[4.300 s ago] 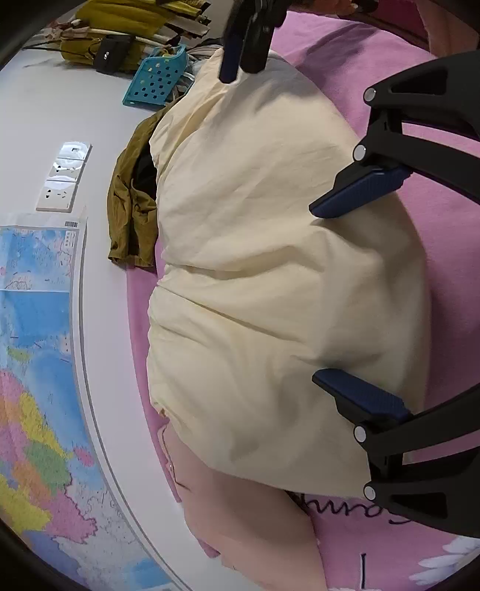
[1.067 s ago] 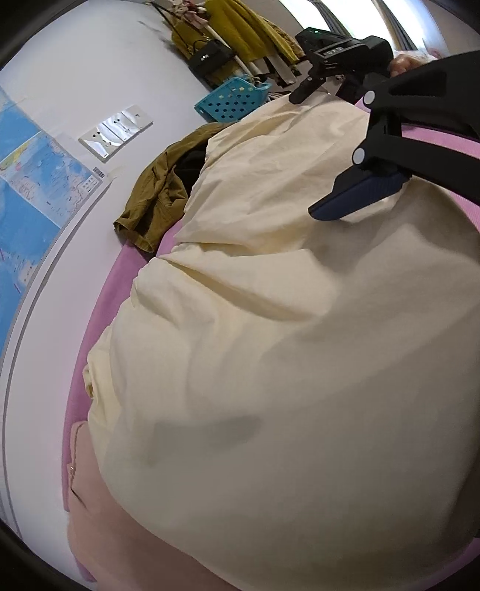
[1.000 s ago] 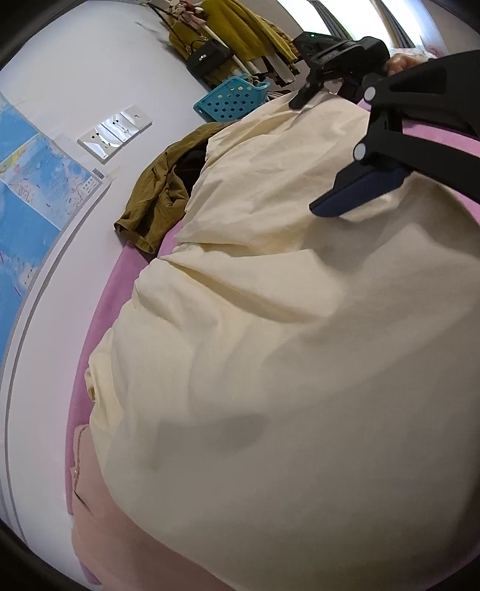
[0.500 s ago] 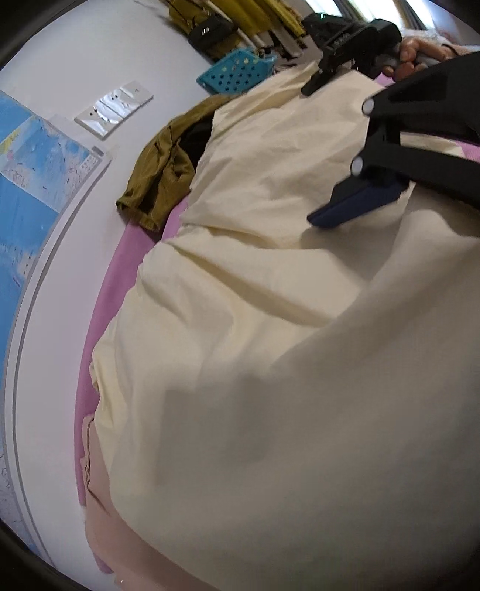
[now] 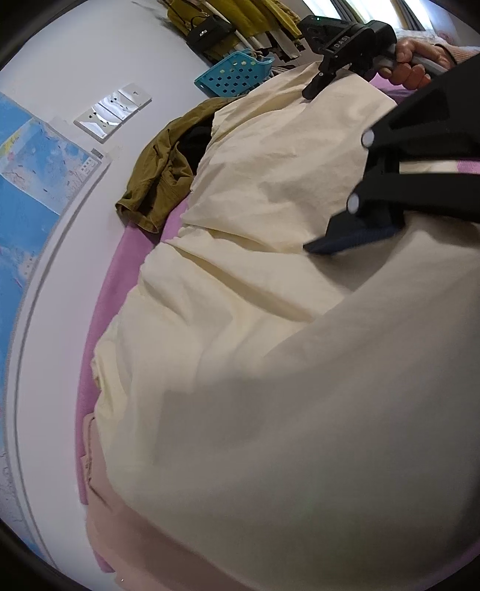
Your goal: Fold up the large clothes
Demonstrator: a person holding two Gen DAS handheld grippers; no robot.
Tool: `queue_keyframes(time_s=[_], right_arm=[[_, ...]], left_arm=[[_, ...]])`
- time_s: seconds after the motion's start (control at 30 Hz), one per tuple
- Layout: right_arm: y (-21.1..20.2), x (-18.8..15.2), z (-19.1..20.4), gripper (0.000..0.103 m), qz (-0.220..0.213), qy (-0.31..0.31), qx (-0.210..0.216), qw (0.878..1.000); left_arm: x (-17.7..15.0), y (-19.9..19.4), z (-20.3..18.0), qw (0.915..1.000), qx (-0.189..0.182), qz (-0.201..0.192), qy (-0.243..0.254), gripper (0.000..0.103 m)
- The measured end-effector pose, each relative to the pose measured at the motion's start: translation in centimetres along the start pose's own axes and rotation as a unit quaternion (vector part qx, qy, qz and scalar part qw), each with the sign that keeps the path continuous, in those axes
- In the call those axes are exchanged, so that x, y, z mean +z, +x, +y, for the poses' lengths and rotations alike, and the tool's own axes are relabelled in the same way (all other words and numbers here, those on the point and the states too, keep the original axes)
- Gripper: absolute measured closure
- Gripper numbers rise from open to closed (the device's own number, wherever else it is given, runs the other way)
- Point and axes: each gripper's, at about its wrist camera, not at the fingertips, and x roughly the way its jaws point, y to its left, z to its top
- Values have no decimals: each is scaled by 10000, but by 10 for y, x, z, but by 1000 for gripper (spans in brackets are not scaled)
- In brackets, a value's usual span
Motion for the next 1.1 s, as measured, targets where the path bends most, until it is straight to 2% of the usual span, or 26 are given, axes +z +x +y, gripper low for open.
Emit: queue_keyframes(time_s=[0.03, 0.1, 0.17, 0.2, 0.27, 0.33, 0.37, 0.43, 0.53, 0.67, 0.77, 0.8, 0.87, 0.93, 0.97, 1.03, 1.07, 1.1], right_arm=[[2, 0, 1, 56, -3, -49, -2, 10000], [7, 3, 5, 50, -31, -91, 31, 9999], [11, 5, 7, 50, -43, -103, 18, 9999], [12, 5, 7, 51, -49, -126, -3, 9999], [14, 7, 5, 64, -40, -100, -66, 9999], [15, 9, -1, 75, -20, 23, 47, 10000], [14, 10, -3, 77, -23, 92, 116, 9999], [10, 10, 2, 84, -71, -8, 111, 9999], [-1, 10, 15, 88, -150, -125, 215, 9996], [-21, 2, 31, 88, -114, -236, 457, 9986], [-19, -6, 23, 74, 143, -177, 281, 9993], [-14, -8, 18, 65, 260, -90, 254, 9993], [-4, -10, 5, 64, 356, 129, 146, 9992], [1, -8, 0, 56, 372, 192, 238, 9988], [4, -6, 2, 54, 287, 210, 282, 9990], [7, -4, 5, 46, 250, 141, 346, 9990], [10, -2, 7, 46, 203, 124, 360, 9991], [12, -1, 8, 53, 185, 97, 313, 9993]], left_arm=[[1, 3, 1, 10000, -7, 25, 11, 47], [3, 5, 0, 10000, -21, -6, -7, 45], [4, 7, -2, 10000, 6, -10, 31, 45], [4, 8, -2, 10000, 17, -27, 40, 45], [5, 8, -2, 10000, 51, -45, 53, 45], [5, 8, -2, 9999, 85, -46, 27, 52], [5, 7, -1, 9999, 89, -49, -2, 54], [6, 5, -2, 9999, 130, -81, 36, 65], [8, -5, -1, 9999, 87, -127, 12, 81], [5, -28, 6, 9993, -313, -121, -142, 84], [-4, -29, 17, 9982, -565, 70, -208, 71], [-6, -25, 20, 9984, -518, 123, -209, 70], [-8, -16, 24, 9987, -429, 189, -218, 53], [-8, -13, 25, 9981, -545, 166, -250, 34], [-7, -11, 22, 9976, -646, 166, -211, 30], [-6, -10, 19, 9980, -591, 142, -159, 27], [-5, -7, 16, 9985, -531, 109, -113, 27], [-4, -6, 14, 9988, -473, 82, -98, 29]])
